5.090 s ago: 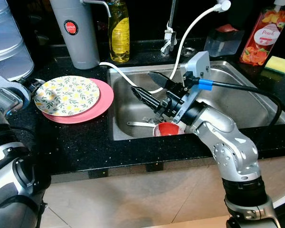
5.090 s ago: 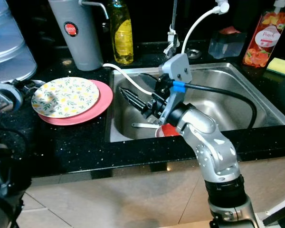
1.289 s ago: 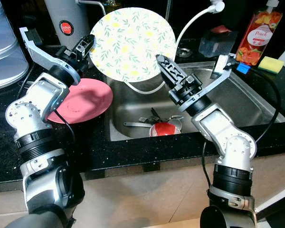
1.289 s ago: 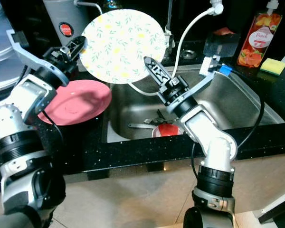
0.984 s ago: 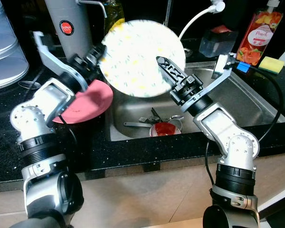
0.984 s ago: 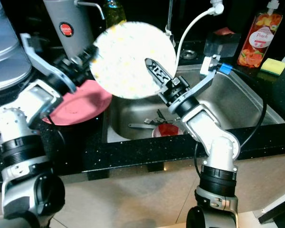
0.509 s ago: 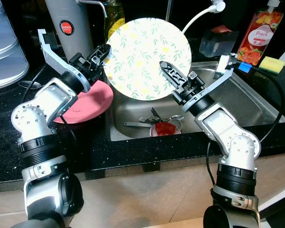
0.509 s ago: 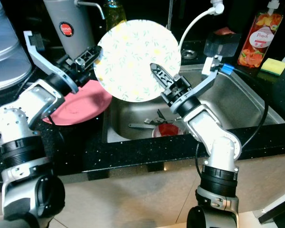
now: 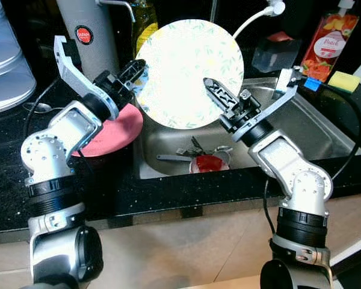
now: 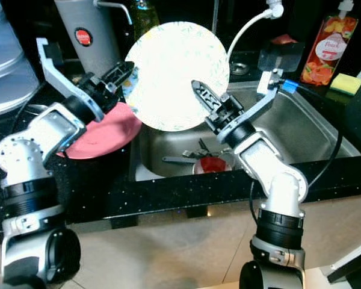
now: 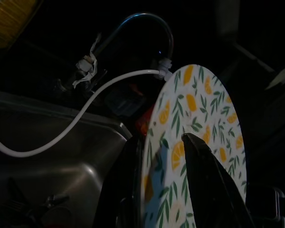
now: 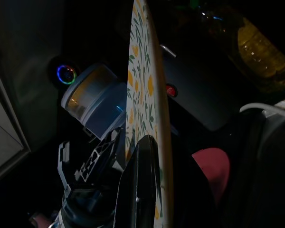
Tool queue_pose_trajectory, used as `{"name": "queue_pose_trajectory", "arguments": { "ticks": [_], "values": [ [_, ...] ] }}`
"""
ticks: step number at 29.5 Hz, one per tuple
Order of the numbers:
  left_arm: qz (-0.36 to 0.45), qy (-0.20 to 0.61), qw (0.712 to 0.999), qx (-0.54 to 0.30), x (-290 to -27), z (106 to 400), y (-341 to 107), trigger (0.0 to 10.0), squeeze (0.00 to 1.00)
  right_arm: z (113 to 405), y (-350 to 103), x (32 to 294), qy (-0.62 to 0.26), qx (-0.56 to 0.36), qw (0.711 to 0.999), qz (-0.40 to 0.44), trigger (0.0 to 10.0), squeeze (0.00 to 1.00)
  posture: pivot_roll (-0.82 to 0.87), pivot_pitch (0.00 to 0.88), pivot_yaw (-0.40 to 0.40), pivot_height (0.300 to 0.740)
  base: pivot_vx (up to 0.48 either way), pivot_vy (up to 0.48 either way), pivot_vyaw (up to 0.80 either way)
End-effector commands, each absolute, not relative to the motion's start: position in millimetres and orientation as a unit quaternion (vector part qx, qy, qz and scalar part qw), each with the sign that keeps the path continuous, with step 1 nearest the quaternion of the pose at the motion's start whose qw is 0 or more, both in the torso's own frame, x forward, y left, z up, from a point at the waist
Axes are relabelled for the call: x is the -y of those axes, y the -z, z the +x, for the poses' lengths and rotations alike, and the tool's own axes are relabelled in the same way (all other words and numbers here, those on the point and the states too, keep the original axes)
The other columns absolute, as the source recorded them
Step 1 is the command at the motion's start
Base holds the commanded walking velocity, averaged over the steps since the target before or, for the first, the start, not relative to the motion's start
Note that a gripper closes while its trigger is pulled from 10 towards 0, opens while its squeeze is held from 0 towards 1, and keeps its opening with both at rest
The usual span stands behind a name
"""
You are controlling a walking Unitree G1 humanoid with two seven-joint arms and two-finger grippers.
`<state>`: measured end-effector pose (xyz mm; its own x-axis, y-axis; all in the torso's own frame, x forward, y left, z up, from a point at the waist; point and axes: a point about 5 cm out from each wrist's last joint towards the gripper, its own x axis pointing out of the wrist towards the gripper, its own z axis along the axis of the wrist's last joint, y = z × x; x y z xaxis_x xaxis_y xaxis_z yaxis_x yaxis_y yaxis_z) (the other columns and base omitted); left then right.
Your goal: Kitchen organization
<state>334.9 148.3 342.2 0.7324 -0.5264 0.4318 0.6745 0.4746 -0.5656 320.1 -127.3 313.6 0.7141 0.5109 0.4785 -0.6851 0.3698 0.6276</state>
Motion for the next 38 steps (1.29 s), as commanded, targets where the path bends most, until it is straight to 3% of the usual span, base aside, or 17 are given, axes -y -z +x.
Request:
{"name": "queue_pose_trajectory", "arguments": {
  "ticks": [1,7,9,12,18,26,30,38],
  "values": [
    [-0.349,0.368,0.853,0.120,-149.5,327.0,-351.8,10.0,0.00,323.1,-313.5,134.6,-0.337,0.114,0.838,0.414,10.0,0.00,-0.10,0.131,0.036,0.740,0.000,0.000,0.00],
    [-0.314,0.367,0.868,0.117,-154.5,324.0,-352.6,10.0,0.00,326.5,-316.8,148.8,-0.299,0.137,0.863,0.384,10.0,0.00,-0.09,0.132,0.038,0.740,0.000,0.000,0.00],
    [-0.118,0.321,0.938,0.050,-156.0,326.1,-334.4,10.0,0.00,334.4,-316.2,166.6,-0.219,0.157,0.924,0.271,10.0,0.00,-0.09,0.128,0.039,0.740,0.000,0.000,0.00],
    [-0.093,0.309,0.945,0.051,-162.5,325.8,-333.7,10.0,0.00,336.1,-317.1,172.8,-0.208,0.163,0.926,0.268,10.0,0.00,-0.09,0.128,0.038,0.740,0.000,0.000,0.00],
    [-0.090,0.317,0.943,0.045,-166.6,323.6,-339.8,10.0,0.00,344.7,-310.6,174.9,-0.182,0.153,0.947,0.217,10.0,0.00,-0.08,0.123,0.033,0.740,0.000,0.000,0.00],
    [-0.048,0.384,0.922,-0.022,-139.6,319.4,-317.1,10.0,0.00,360.3,-297.2,157.7,-0.135,0.130,0.980,0.065,10.0,0.00,-0.09,0.115,0.030,0.740,0.000,0.000,0.00],
    [-0.024,0.399,0.916,-0.022,-132.6,315.9,-312.2,10.0,0.00,364.8,-288.7,147.6,-0.129,0.124,0.984,-0.023,10.0,0.00,-0.09,0.118,0.031,0.740,0.000,0.000,0.00],
    [-0.025,0.405,0.913,-0.039,-133.2,313.8,-308.2,10.0,0.00,372.7,-272.2,125.2,-0.146,0.125,0.975,-0.109,10.0,0.00,-0.08,0.126,0.029,0.740,0.000,0.000,0.00]
  ]
}}
